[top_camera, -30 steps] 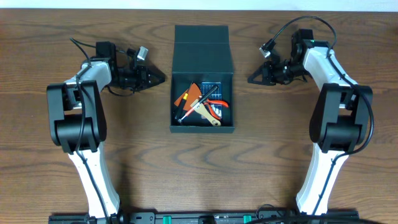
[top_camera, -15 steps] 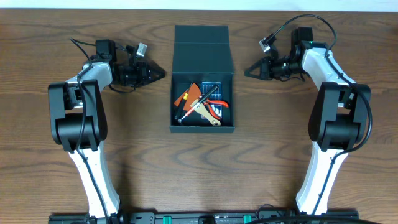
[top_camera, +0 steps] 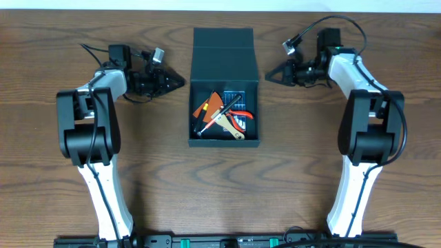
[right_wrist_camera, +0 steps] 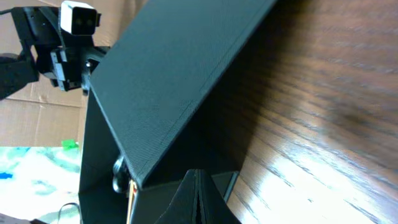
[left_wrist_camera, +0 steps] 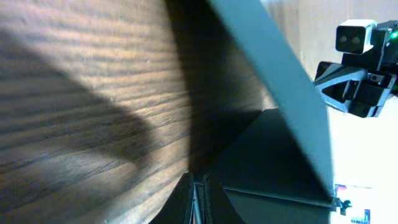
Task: Pack container
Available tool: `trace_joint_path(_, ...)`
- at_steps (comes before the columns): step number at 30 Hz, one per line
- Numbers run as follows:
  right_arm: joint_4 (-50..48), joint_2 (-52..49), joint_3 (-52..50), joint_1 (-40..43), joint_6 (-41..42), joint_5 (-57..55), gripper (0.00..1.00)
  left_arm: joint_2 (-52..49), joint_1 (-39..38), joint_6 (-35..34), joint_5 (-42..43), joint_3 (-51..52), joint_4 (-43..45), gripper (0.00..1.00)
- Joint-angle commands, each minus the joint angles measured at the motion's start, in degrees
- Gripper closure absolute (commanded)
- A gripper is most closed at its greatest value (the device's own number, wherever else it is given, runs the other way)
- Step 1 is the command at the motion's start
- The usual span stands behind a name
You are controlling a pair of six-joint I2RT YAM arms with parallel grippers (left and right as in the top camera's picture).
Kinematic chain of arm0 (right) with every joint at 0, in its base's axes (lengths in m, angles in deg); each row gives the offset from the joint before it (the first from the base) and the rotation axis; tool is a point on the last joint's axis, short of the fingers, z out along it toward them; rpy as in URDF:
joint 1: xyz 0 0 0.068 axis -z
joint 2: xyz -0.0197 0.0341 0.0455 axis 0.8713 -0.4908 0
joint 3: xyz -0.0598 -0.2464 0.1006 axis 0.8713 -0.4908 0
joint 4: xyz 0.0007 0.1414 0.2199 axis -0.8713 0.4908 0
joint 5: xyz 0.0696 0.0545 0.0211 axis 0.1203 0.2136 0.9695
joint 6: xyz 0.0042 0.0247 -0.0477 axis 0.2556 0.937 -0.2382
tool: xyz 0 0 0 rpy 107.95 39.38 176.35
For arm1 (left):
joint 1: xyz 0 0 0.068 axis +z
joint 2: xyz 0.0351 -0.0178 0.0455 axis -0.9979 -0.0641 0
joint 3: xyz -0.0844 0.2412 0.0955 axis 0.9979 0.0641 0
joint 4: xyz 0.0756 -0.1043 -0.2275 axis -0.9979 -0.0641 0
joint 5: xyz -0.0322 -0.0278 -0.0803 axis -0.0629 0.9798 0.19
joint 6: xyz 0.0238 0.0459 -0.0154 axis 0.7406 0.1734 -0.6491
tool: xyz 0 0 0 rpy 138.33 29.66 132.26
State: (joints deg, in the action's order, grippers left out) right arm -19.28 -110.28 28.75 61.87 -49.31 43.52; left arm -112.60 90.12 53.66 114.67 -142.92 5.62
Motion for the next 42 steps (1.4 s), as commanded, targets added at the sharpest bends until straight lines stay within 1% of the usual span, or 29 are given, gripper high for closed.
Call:
trace_joint_path(1, -0.24, -2.1, 0.02, -0.66, 1.4, 2.16, 0.99, -2.95, -1.16, -0.26, 1.03, -0.68, 0.2, 0.94)
trace_joint_path(6, -0.37, -2.45, 0.02, -0.66, 1.62, 2.14, 0.99, -3.74, -1.64, -0.31, 1.03, -0.72, 1.14, 0.94)
trace_joint_path(12, -0.74, -2.67, 0.02, -0.66, 1.6, 1.49, 0.99, -3.74, -1.73, -3.48, 1.05, -0.9, 4.52, 0.94)
trace_joint_path(25, -2.21, -8.41, 0.02, -2.03, 2.43, 3.89, 0.99, -3.8, -2.36, -3.48, 1.05, -0.9, 4.87, 0.94)
trace_joint_path(42, -6.88, -8.57, 0.07, -2.36, 2.82, 5.14, 0.99, -3.8, -4.13, -3.91, 1.09, -1.18, 6.16, 0.94)
